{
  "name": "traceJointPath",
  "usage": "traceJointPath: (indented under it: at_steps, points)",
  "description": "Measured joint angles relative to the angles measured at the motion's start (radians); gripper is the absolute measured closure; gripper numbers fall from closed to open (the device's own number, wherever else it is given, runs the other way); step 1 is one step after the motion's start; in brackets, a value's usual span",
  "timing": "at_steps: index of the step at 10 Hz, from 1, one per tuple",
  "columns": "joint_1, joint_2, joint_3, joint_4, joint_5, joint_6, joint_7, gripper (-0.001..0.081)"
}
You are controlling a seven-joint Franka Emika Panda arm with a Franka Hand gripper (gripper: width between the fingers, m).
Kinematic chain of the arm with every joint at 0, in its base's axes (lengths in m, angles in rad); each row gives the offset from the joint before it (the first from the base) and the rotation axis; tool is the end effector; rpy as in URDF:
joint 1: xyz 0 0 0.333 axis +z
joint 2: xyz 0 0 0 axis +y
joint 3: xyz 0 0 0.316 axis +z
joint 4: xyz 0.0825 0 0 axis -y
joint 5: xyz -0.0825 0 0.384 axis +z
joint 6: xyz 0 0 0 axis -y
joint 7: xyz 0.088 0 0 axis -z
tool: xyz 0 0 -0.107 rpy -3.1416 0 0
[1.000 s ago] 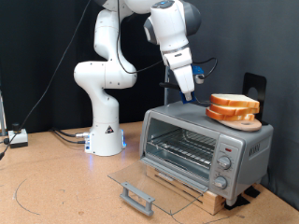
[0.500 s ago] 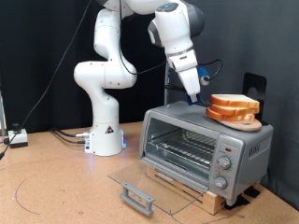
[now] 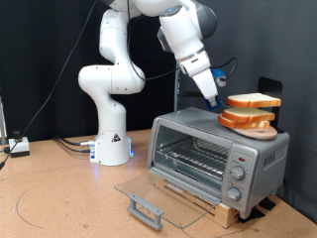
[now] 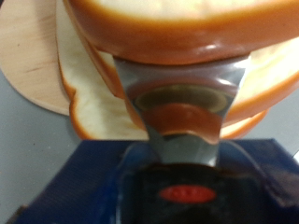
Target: Make a piece of toast with the oven
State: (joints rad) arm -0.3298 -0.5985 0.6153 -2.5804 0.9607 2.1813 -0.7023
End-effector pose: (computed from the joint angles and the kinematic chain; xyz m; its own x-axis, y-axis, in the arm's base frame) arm 0.3801 0.1462 0.4376 0.8786 0.3152 0.3589 0.4381 -0.8311 -0.3425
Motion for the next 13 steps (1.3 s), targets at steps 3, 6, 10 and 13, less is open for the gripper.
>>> traceJointPath:
  at_steps: [3,6,10,13]
  points:
    - [0.000,-0.012,-0.029,0.000,0.008,-0.016,-0.010,0.0410]
    - [-0.008,-0.027,-0.052,0.000,-0.038,-0.056,-0.009,0.0410]
    - [-0.040,-0.026,-0.095,-0.018,-0.052,-0.045,-0.026,0.0410]
    - [-0.091,-0.027,-0.184,-0.021,-0.141,-0.129,-0.056,0.0410]
